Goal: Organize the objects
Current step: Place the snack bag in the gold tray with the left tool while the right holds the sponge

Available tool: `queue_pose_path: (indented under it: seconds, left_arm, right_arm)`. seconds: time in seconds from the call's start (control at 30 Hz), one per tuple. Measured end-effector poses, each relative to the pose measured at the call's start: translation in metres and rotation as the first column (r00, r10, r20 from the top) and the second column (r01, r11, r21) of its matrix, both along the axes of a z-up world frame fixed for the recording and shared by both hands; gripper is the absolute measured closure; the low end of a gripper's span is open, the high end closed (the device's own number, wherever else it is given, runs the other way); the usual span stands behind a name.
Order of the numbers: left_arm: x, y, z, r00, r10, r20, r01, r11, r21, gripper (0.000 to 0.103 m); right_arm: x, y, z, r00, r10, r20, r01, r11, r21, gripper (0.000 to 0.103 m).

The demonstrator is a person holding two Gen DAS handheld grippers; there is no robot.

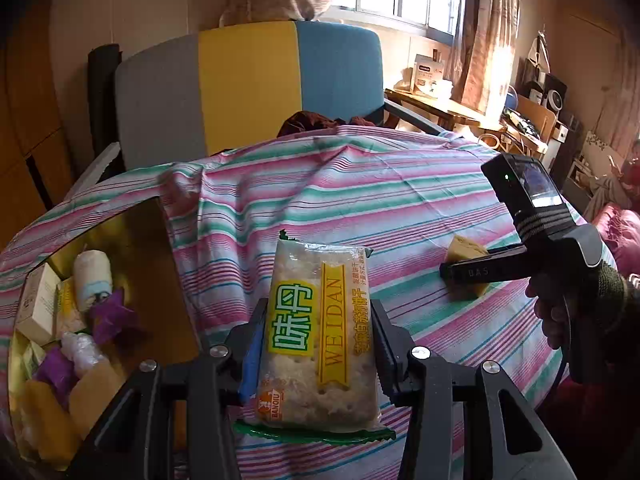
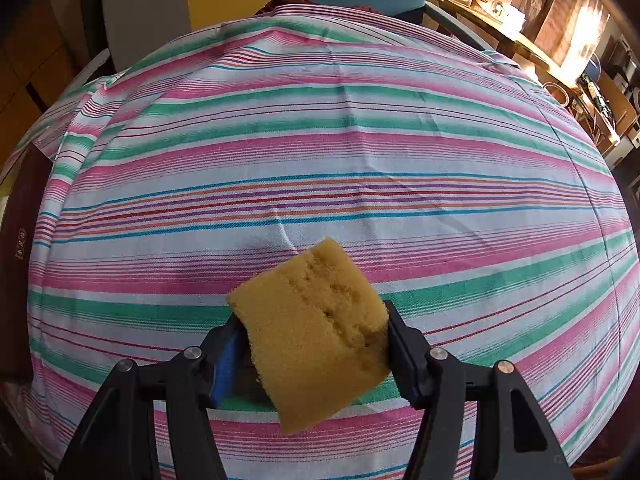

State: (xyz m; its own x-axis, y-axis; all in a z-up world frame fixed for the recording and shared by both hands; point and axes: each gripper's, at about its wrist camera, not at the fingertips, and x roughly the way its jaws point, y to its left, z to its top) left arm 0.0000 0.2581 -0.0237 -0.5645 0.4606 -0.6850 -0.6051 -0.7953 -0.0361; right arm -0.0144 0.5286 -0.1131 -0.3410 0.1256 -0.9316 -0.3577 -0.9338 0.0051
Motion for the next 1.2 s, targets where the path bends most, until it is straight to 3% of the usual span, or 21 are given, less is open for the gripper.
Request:
queue_pose_path:
  seconds: [0.23, 0.5, 0.9, 1.2]
  left_arm:
    - [-0.003, -0.048, 0.026, 0.991, 0.133, -0.031, -0.132, 0.991, 0.022, 0.056]
    - [-0.009, -0.096, 0.032, 0.968, 0.249, -0.032, -0.248, 0.968, 0.043, 0.056]
    - [-0.032, -0.143, 0.024, 0.925, 0.381, -0.006, -0.38, 0.924, 0.046, 0.056]
    - [-0.055, -0.16, 0.003, 0.896, 0.444, 0.017, -0.444, 0.896, 0.004, 0.056]
  right_arm:
    - [0.0, -0.003, 0.0, 1.0, 0.015, -0.008, -0.015, 1.0, 0.019, 0.039]
    - [0.004, -0.013, -0.001, 0.999, 0.03, -0.012, -0.029, 0.998, 0.052, 0.039]
    - [-0.002, -0.024, -0.003, 0.999, 0.052, -0.01, -0.051, 0.994, 0.094, 0.04]
    - [0.004, -0.033, 0.004, 0.998, 0.062, -0.007, -0.061, 0.991, 0.116, 0.04]
